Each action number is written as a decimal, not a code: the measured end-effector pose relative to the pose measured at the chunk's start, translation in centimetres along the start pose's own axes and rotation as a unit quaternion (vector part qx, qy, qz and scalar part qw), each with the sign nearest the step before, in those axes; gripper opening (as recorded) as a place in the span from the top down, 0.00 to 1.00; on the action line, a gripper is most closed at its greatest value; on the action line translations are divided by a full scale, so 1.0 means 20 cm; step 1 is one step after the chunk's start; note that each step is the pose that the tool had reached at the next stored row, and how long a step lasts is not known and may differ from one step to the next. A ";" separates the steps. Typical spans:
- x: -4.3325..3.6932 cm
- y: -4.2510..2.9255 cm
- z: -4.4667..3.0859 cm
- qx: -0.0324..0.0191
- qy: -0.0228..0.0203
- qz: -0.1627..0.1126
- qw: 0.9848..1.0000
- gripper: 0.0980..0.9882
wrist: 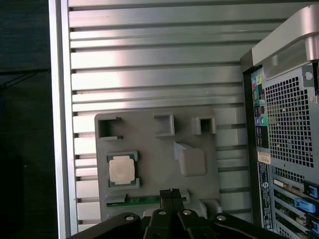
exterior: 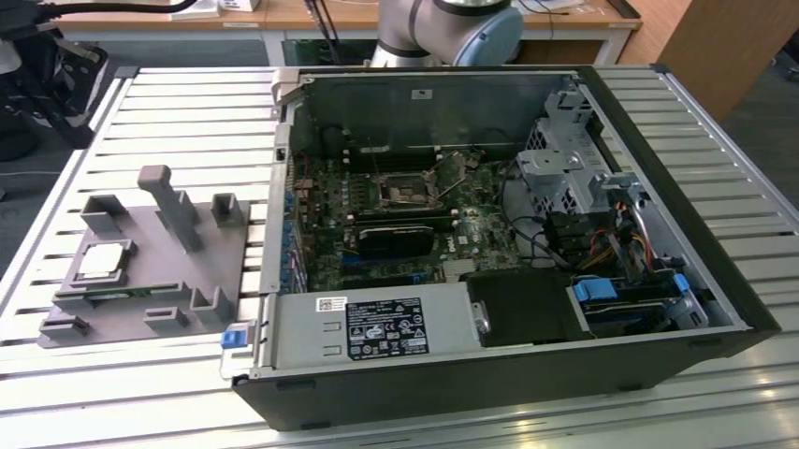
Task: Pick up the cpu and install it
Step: 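Reach for the cpu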
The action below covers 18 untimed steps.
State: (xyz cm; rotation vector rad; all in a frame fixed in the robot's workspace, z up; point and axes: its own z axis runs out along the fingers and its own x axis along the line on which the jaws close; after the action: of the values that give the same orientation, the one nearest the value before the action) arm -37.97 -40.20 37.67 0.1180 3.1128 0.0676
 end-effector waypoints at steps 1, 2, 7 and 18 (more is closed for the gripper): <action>0.007 -0.002 0.000 0.000 0.000 0.000 1.000 0.99; 0.014 -0.003 0.001 0.000 0.000 0.000 1.000 0.99; 0.055 -0.010 0.005 0.000 0.000 0.000 1.000 0.99; 0.113 -0.020 0.017 0.000 0.000 0.000 1.000 0.99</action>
State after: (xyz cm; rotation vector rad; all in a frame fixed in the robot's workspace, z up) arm -40.25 -40.41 37.26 0.1174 3.1129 0.0676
